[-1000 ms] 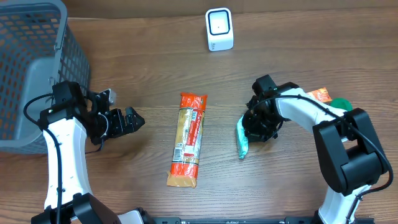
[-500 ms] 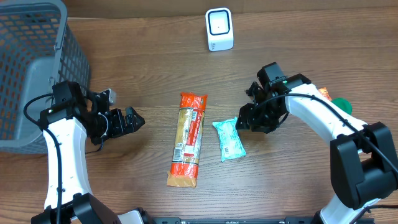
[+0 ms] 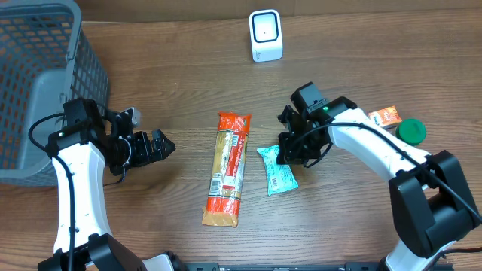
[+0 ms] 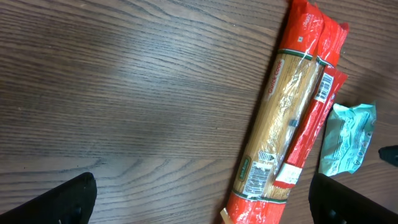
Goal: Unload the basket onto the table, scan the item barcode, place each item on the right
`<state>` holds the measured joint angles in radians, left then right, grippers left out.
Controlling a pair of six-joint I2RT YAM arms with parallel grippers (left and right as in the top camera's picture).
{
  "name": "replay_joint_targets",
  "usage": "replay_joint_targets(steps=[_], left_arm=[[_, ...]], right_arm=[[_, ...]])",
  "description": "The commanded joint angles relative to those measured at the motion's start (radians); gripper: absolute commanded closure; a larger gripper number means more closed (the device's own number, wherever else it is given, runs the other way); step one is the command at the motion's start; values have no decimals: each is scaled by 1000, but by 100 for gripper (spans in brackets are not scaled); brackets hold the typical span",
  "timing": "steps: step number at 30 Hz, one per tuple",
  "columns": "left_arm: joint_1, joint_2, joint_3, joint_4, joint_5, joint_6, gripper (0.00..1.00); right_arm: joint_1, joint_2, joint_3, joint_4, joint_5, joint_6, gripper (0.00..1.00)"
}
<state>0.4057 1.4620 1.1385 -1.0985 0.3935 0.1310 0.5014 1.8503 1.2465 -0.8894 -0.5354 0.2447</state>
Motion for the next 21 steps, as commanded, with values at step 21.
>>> replay_joint_targets(steps=[21], left_arm=[[-7,4,0,0,15,15,0]], right_arm=[[49,-2,-323,471,-164,323,96]])
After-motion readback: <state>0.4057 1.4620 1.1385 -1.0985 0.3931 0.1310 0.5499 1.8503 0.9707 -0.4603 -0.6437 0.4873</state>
